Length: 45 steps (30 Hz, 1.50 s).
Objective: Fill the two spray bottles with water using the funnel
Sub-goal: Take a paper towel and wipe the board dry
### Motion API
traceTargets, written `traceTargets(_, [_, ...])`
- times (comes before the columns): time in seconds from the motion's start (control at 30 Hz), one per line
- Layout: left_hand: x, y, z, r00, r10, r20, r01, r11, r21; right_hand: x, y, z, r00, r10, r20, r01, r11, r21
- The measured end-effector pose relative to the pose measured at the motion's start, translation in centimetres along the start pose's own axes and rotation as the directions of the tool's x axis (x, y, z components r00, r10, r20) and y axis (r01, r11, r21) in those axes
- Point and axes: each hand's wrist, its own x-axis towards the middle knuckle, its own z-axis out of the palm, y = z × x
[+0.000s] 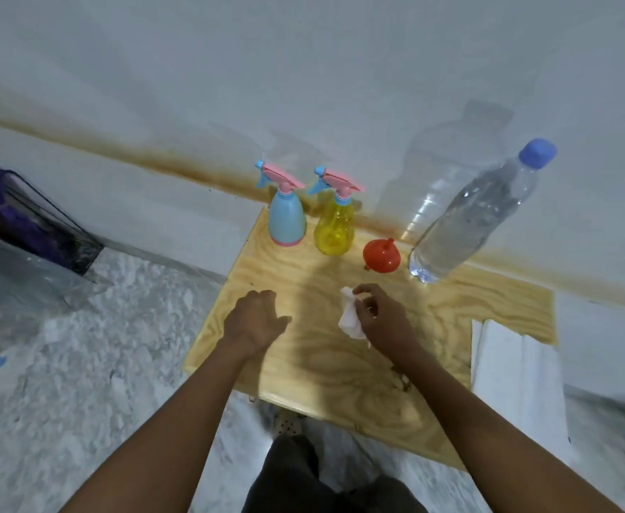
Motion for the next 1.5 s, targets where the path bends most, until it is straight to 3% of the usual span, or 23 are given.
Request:
traceTargets(0.23, [-4.3, 10.7, 1.3, 0.98, 0.186, -0.07, -0.198, 0.891, -0.408, -5.0, 4.2, -8.7, 0.984, 0.052, -0.169, -0.037, 0.995, 0.089])
traceTargets(0.57, [-8.9, 24.8, 7.8, 0.92, 0.392, 0.006, -0.316, 0.75, -0.581, -13.3, 11.4, -18.7, 0.909, 0.219, -0.354, -0.148, 0.965, 0.216])
traceTargets(0.77, [-10.7, 31.4, 14.1, 0.884, 0.462, 0.075, -0.379, 0.8, -0.465, -17.5, 17.1, -22.1, 0.82, 0.378, -0.43, -0.262, 0.916, 0.304])
traceTargets(0.93, [-10.6, 35.4, 19.4, 0.862, 0.455, 0.224, -0.439, 0.89, -0.123, -20.2, 21.9, -23.5, 0.743, 0.49, -0.455, -0.342, 0.863, 0.372])
traceTargets(1.03, [-10.1, 36.9, 21.5, 0.868, 0.411, 0.28, -0.442, 0.895, 0.057, -21.5, 24.8, -24.1, 0.727, 0.517, -0.452, -0.387, 0.852, 0.353])
traceTargets(1.3, [-10.6, 40.3, 24.8, 0.929, 0.301, 0.214, -0.361, 0.86, 0.36, -23.4, 32.6, -26.5, 0.703, 0.581, -0.409, -0.53, 0.813, 0.242])
traceTargets(1.5, [-10.8, 40.6, 27.3, 0.947, 0.292, 0.135, -0.321, 0.865, 0.386, -23.2, 36.4, -27.7, 0.658, 0.658, -0.366, -0.631, 0.747, 0.208])
